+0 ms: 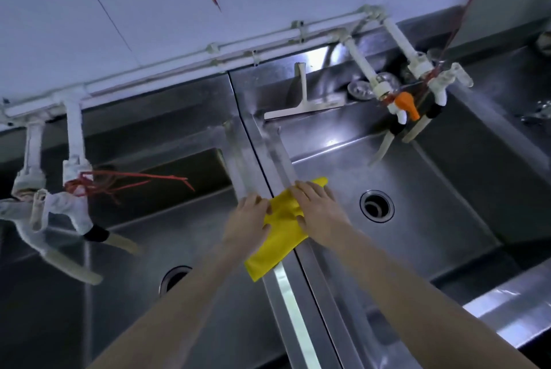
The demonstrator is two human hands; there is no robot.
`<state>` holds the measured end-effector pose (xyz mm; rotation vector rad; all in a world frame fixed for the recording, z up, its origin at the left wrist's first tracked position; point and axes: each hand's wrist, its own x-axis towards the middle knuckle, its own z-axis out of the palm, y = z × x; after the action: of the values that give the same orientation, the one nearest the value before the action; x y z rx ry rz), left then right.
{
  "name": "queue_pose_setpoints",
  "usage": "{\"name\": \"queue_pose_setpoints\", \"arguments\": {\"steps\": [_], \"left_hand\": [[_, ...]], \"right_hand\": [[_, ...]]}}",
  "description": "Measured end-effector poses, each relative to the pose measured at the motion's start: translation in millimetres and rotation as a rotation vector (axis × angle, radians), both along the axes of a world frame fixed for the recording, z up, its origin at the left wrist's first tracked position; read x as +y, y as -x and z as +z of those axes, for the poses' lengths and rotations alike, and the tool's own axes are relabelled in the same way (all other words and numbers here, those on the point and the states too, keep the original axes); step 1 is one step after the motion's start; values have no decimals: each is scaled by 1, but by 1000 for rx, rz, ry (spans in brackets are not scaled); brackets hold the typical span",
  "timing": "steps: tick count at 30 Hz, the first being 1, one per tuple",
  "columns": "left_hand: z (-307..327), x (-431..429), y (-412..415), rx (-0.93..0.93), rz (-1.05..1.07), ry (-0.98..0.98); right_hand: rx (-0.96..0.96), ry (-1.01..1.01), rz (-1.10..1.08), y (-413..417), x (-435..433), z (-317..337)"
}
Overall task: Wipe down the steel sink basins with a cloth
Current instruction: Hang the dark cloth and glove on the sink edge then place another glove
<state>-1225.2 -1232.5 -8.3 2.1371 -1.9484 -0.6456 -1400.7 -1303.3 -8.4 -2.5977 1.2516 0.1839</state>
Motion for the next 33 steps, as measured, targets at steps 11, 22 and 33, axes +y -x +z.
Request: {"name": "queue_pose_setpoints", "arguments": {"steps": [11, 22, 33], "left_hand": [[21, 55, -27, 115, -125, 20], [79, 263, -167, 73, 110, 80], [146, 616, -372, -133, 521, 276]], "right_hand": [[51, 117, 263, -29, 23, 23], [44, -9, 442, -170, 191, 72], [-199, 138, 790, -429, 484, 112]]}}
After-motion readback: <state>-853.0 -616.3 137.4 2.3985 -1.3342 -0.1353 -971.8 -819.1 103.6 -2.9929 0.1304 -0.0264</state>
